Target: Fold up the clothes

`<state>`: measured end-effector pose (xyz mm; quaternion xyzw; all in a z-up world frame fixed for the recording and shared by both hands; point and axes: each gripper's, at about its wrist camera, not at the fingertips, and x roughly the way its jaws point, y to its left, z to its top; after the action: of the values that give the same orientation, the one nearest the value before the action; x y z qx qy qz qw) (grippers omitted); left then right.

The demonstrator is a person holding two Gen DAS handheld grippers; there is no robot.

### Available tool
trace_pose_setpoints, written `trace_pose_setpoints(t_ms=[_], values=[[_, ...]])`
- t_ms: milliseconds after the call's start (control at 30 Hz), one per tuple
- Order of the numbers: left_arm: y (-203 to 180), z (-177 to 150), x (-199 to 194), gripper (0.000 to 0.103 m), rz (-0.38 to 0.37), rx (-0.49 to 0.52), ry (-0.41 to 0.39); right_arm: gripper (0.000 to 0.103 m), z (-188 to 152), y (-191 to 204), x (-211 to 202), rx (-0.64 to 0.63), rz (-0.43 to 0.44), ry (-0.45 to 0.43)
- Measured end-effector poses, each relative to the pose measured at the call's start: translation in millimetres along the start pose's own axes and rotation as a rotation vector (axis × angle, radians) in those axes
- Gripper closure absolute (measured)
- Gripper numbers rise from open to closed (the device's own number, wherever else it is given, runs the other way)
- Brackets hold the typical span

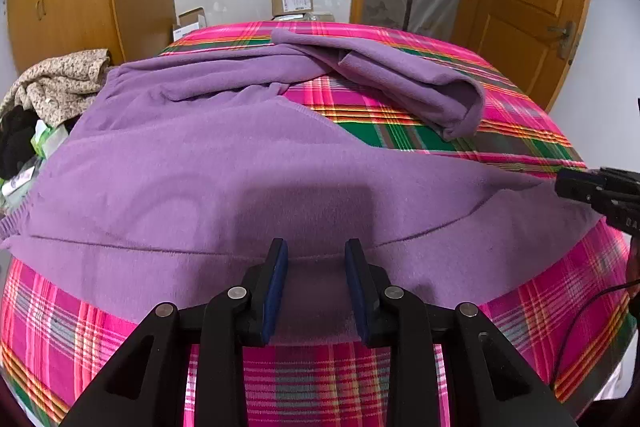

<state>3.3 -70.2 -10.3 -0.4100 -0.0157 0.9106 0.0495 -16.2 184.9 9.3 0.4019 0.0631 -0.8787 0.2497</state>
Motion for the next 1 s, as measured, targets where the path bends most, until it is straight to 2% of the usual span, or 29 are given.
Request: trace_pose_setpoints(t_ms=[200,333,500,567,633,700,800,1000], values=[[0.8,-6.7,-6.6,0.072,-0.012,0.000,-0.002,0.076,16.3,30.9,14.3,-0.125,0.117,0.001],[2.2,-9.8,-9.1,0.072,-0.020,-0.001,-0.002,0.071,25.4,48.3,31.3,-0.209,0.172,0.040],[4.4,-11.8,-10.5,0.072,-0.027,-0.008,-0.003,0.063,28.4,50.1,51.4,-0.238,0.247,0.117],[4.9,-12.4,-10.8,0.072,-0.030,-0.010,-0.003,0.063,27.2,50.8,57.3,-0.248,0.252,0.134],[4.8,-12.5,-11.0,0.072,-0.030,-0.010,-0.003,0.066,27.2,49.8,57.1,-0.242,0.242,0.130],[5.5,-12.8,-11.9,0.072,-0.031,-0.013,-0.003,0.086,27.1,48.8,56.7,-0.236,0.232,0.126],[7.0,-12.8,-14.0,0.072,-0.028,-0.020,-0.005,0.097,25.0,47.0,47.2,-0.225,0.228,0.096],[11.2,-12.7,-22.5,0.072,-0.017,-0.045,-0.025,0.100,20.2,52.0,24.1,-0.246,0.239,0.057]])
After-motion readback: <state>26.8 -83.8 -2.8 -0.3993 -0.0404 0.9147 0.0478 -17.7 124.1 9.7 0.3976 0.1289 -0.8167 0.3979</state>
